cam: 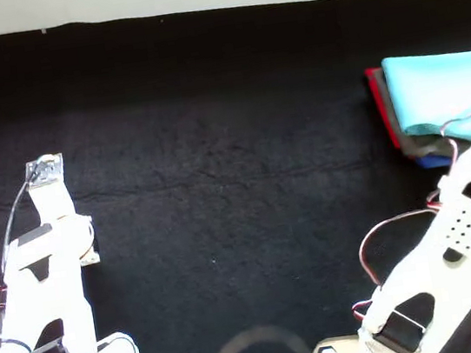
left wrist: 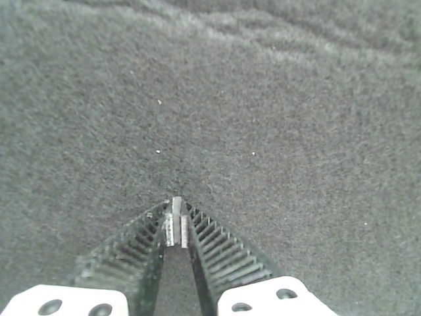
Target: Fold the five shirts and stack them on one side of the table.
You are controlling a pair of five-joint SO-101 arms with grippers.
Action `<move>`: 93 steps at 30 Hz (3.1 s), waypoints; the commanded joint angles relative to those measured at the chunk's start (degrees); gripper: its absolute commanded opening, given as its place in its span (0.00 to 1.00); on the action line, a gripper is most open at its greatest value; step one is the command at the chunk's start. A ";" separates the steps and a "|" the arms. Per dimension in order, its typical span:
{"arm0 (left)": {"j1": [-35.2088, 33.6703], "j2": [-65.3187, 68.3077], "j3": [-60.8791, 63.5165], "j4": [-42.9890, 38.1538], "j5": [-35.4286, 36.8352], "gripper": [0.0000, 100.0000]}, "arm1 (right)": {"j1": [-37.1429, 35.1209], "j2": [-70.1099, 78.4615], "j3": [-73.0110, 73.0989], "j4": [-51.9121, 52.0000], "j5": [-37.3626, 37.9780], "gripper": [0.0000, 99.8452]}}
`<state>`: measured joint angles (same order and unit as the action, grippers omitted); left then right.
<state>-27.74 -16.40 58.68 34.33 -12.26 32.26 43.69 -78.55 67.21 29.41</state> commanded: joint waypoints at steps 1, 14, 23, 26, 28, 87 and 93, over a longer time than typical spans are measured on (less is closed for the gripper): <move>-0.04 -1.36 -0.04 -0.88 -0.44 0.01 | -3.82 -9.80 -0.31 12.18 -2.11 0.01; -0.04 -1.36 -0.04 -0.88 -0.44 0.01 | -15.96 -13.93 0.40 33.63 -2.29 0.01; -0.04 -1.36 -0.04 -0.88 -0.44 0.01 | -10.77 -5.41 4.88 33.71 -2.02 0.01; -0.04 -1.36 -0.04 -0.88 -0.44 0.01 | -9.36 -1.71 6.64 33.71 -2.02 0.01; -0.04 -1.36 -0.04 -0.88 -0.44 0.01 | -8.48 0.84 7.52 33.71 -1.93 0.01; -0.04 -1.36 0.04 -1.58 -0.44 0.01 | -9.71 -29.76 71.87 6.46 -1.93 0.01; -0.04 -1.45 0.04 -1.32 -0.44 0.01 | -11.38 -41.45 67.56 16.04 -2.29 0.01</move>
<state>-27.74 -16.40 58.68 33.98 -12.26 21.71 11.60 -7.52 79.25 27.65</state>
